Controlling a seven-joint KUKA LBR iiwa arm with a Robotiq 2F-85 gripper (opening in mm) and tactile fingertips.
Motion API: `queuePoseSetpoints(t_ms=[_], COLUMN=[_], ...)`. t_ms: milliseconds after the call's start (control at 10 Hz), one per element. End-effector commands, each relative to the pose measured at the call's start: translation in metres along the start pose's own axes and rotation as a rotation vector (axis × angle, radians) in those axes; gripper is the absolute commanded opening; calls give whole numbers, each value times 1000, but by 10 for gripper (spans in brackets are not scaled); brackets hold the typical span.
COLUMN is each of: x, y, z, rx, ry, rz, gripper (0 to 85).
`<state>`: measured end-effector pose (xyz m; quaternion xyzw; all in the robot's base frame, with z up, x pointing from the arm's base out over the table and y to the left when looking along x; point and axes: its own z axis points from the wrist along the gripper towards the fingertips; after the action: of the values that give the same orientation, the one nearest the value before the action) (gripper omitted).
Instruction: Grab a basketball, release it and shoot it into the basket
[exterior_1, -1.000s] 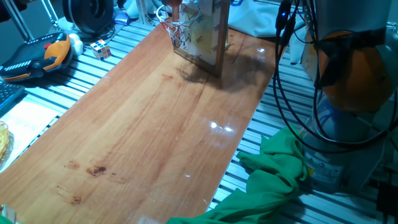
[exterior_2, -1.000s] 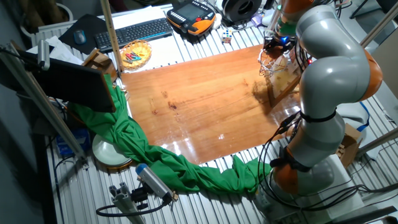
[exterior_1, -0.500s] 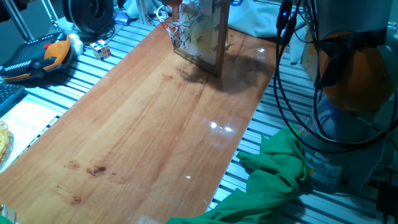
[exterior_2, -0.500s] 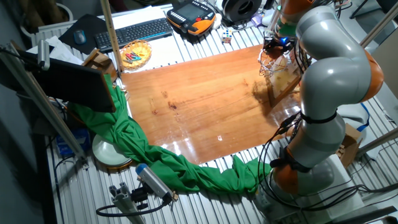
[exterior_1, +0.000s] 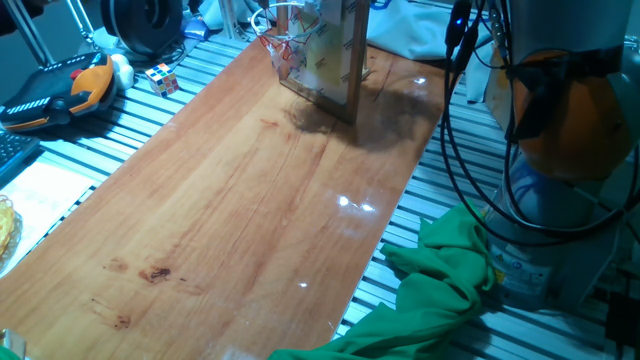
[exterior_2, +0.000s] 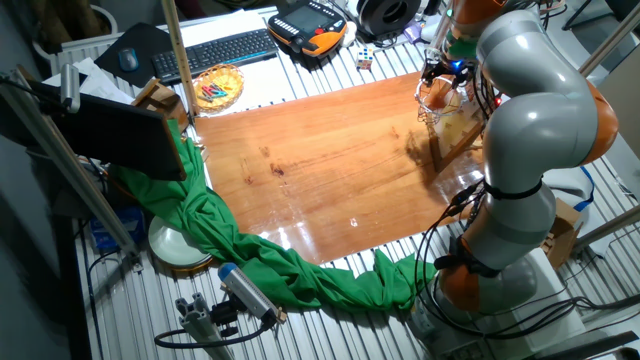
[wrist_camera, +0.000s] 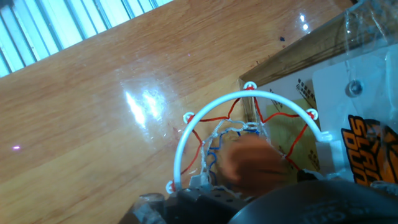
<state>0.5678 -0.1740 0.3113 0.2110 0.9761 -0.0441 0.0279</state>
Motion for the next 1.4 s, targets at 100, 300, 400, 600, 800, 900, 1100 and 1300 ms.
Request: queuePoseSetpoints(t_ms=[100,300,400,600,800,900,1100,1300], x=[0,0,0,0,1,2,6,12], y=[0,1,0,1,4,7,21,31], z=[0,0,0,0,-2,-5,-12,-13], rx=[-1,0,-1,-6,-13,-21,-19,-35], ry=[-1,-5,-6,-6,-3,3,7,0], rz=[0,2,2,2,2,5,8,-20], gripper=[713,710,710,700,687,647,450,247])
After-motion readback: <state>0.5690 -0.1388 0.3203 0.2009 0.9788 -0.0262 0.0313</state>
